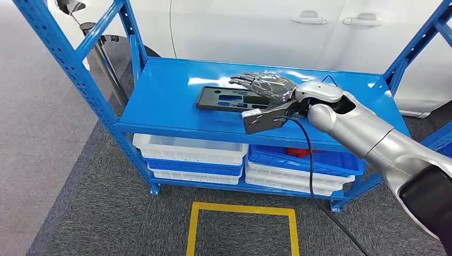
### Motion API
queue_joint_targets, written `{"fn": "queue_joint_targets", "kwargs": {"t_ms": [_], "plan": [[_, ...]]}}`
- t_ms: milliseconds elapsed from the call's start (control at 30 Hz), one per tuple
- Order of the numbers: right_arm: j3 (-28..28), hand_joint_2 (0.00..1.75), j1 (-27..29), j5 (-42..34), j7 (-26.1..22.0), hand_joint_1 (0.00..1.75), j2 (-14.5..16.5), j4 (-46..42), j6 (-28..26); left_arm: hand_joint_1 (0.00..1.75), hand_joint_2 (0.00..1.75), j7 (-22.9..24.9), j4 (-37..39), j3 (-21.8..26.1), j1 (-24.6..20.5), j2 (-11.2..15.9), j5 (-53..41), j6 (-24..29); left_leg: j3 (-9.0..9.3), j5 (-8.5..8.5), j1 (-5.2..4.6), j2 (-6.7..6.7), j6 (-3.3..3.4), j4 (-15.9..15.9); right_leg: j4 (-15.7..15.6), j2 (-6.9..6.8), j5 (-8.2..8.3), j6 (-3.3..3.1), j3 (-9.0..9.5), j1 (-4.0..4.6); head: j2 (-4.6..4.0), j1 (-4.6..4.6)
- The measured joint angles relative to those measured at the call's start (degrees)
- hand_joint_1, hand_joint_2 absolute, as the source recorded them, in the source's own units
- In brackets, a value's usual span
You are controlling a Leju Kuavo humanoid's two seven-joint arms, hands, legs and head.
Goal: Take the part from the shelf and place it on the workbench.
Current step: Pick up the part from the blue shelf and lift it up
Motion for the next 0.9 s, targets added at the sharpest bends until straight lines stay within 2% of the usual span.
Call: {"fn": "queue_joint_targets", "kwargs": {"t_ms": [100, 133, 167, 233, 267, 300, 333, 367, 433, 500, 567, 600, 633, 667, 700, 733, 800, 833, 900], "plan": [[0.67, 0.0, -0.16, -0.32, 0.04, 0.0, 0.1, 0.78, -0.02, 0.0, 0.0, -0.07, 0.0, 0.0, 0.19, 0.0, -0.14, 0.0, 0.03, -0.12, -0.21, -0.01, 0.21, 0.09, 6.9, -0.01, -1.96, 0.02, -3.6, 0.0, -0.01, -0.01], [1.03, 0.0, -0.2, -0.62, 0.07, 0.0, 0.12, 1.05, -0.07, 0.0, 0.0, -0.11, 0.0, 0.0, 0.27, -0.01, -0.2, -0.01, 0.06, -0.2, -0.28, -0.02, 0.25, 0.18, 7.79, -0.01, -1.57, -0.04, -4.26, 0.0, 0.0, -0.01], [1.4, 0.0, -0.29, -0.92, 0.08, 0.0, 0.13, 1.26, -0.16, 0.0, 0.0, -0.17, 0.0, 0.0, 0.31, -0.01, -0.25, -0.03, 0.11, -0.31, -0.32, -0.03, 0.23, 0.32, 6.42, -0.01, -0.15, -0.15, -3.84, 0.01, -0.01, -0.01], [2.01, 0.0, -0.71, -1.44, 0.09, 0.0, 0.13, 1.48, -0.44, 0.0, 0.0, -0.36, 0.0, 0.0, 0.3, -0.02, -0.26, -0.1, 0.18, -0.65, -0.35, -0.07, 0.0, 0.69, -0.68, -0.03, 3.71, -0.6, -0.73, 0.11, 0.0, -0.01], [2.24, 0.0, -1.04, -1.61, 0.09, 0.0, 0.15, 1.56, -0.58, 0.0, 0.0, -0.46, 0.0, 0.0, 0.26, -0.02, -0.24, -0.15, 0.12, -0.82, -0.43, -0.08, -0.19, 0.92, -4.0, -0.06, 4.92, -0.84, 0.72, 0.29, -0.01, -0.01], [2.47, 0.0, -1.35, -1.78, 0.09, 0.0, 0.17, 1.65, -0.69, 0.0, 0.0, -0.55, 0.0, 0.0, 0.24, -0.02, -0.2, -0.18, 0.01, -0.92, -0.47, -0.08, -0.44, 1.03, -6.07, -0.06, 5.47, -1.07, 1.63, 0.49, -0.01, -0.01], [2.73, 0.0, -1.59, -1.93, 0.06, 0.0, 0.2, 1.76, -0.77, 0.0, 0.0, -0.58, 0.0, 0.0, 0.24, -0.01, -0.17, -0.17, -0.08, -0.97, -0.49, -0.07, -0.67, 1.08, -6.85, -0.04, 5.37, -1.24, 1.92, 0.7, 0.0, -0.01], [3.02, 0.0, -1.75, -2.04, 0.03, 0.0, 0.23, 1.88, -0.84, 0.0, 0.0, -0.6, 0.0, 0.0, 0.26, -0.01, -0.14, -0.15, -0.13, -0.94, -0.49, -0.06, -0.94, 1.05, -7.02, 0.0, 5.37, -1.43, 1.92, 0.89, 0.0, -0.01], [3.49, 0.0, -1.9, -2.19, -0.02, 0.0, 0.37, 2.17, -1.01, 0.0, 0.0, -0.59, 0.02, 0.0, 0.27, -0.01, -0.08, -0.06, -0.07, -1.19, -0.48, -0.04, -1.56, 1.18, -7.37, 0.04, 5.53, -1.99, 2.12, 0.68, 0.01, -0.01], [3.85, 0.0, -2.28, -2.36, -0.03, 0.0, 0.67, 2.48, -1.39, 0.0, 0.0, -0.6, 0.04, 0.0, 0.22, 0.0, -0.03, 0.01, -1.32, -3.13, -0.44, -0.03, -2.21, 4.18, -7.82, -0.07, 5.66, -2.64, 2.52, 0.36, 0.01, -0.01], [4.31, 0.0, -2.61, -2.58, -0.04, 0.0, 1.02, 2.84, -1.72, 0.0, 0.0, -0.61, 0.04, 0.0, 0.28, 0.01, 0.01, 0.02, -4.75, -6.61, -0.19, -0.02, -2.67, 11.47, -7.86, -0.15, 5.59, -2.98, 2.69, 0.4, 0.01, -0.01], [4.61, 0.0, -2.63, -2.66, -0.04, 0.0, 1.18, 3.03, -1.77, 0.0, 0.0, -0.61, 0.04, 0.0, 0.34, 0.02, 0.03, 0.02, -6.56, -7.86, -0.1, -0.01, -2.81, 15.09, -7.84, -0.12, 5.55, -3.04, 2.71, 0.44, 0.0, -0.01], [4.88, 0.0, -2.62, -2.71, -0.04, 0.0, 1.31, 3.19, -1.77, 0.0, 0.0, -0.61, 0.04, 0.0, 0.4, 0.02, 0.04, 0.02, -7.73, -8.23, -0.06, -0.01, -2.9, 17.25, -7.82, -0.09, 5.53, -3.07, 2.73, 0.46, 0.0, -0.01], [5.1, 0.0, -2.61, -2.76, -0.03, 0.0, 1.43, 3.33, -1.78, 0.0, 0.0, -0.61, 0.04, 0.0, 0.43, 0.02, 0.04, 0.02, -7.84, -7.46, -0.04, -0.01, -2.9, 17.16, -7.79, -0.05, 5.51, -3.06, 2.78, 0.46, 0.01, -0.01], [5.23, 0.0, -2.62, -2.81, -0.03, 0.0, 1.51, 3.44, -1.78, 0.0, 0.0, -0.61, 0.04, 0.0, 0.44, 0.03, 0.04, 0.02, -6.75, -5.65, -0.04, -0.01, -2.79, 14.65, -7.76, 0.01, 5.48, -3.02, 2.87, 0.46, 0.01, -0.01], [5.28, 0.0, -2.66, -2.85, -0.03, 0.0, 1.56, 3.52, -1.79, 0.0, 0.0, -0.61, 0.04, 0.0, 0.44, 0.04, 0.04, 0.03, -4.8, -3.38, -0.04, -0.01, -2.58, 10.51, -7.73, 0.05, 5.4, -2.93, 2.99, 0.47, 0.01, -0.01], [5.3, 0.0, -2.79, -2.9, -0.03, 0.0, 1.62, 3.67, -1.8, 0.0, 0.0, -0.62, 0.05, 0.0, 0.39, 0.07, 0.04, 0.03, -1.13, -0.64, -0.21, -0.06, -2.02, 3.04, -7.66, 0.12, 5.27, -2.58, 3.1, 0.61, 0.01, -0.01], [5.33, 0.0, -2.83, -2.91, -0.04, 0.0, 1.63, 3.74, -1.83, 0.0, 0.0, -0.62, 0.06, 0.0, 0.39, 0.08, 0.04, 0.04, -0.28, -0.32, -0.32, -0.09, -1.76, 1.27, -7.64, 0.14, 5.25, -2.33, 3.06, 0.68, 0.0, -0.01], [5.43, 0.0, -2.88, -2.96, -0.04, 0.0, 1.66, 3.92, -2.06, 0.0, 0.0, -0.63, 0.07, 0.0, 0.43, 0.09, 0.03, 0.25, -0.06, -0.44, -0.49, -0.11, -1.25, 0.64, -7.71, 0.16, 5.32, -1.72, 2.96, 0.7, 0.01, -0.01]]}}
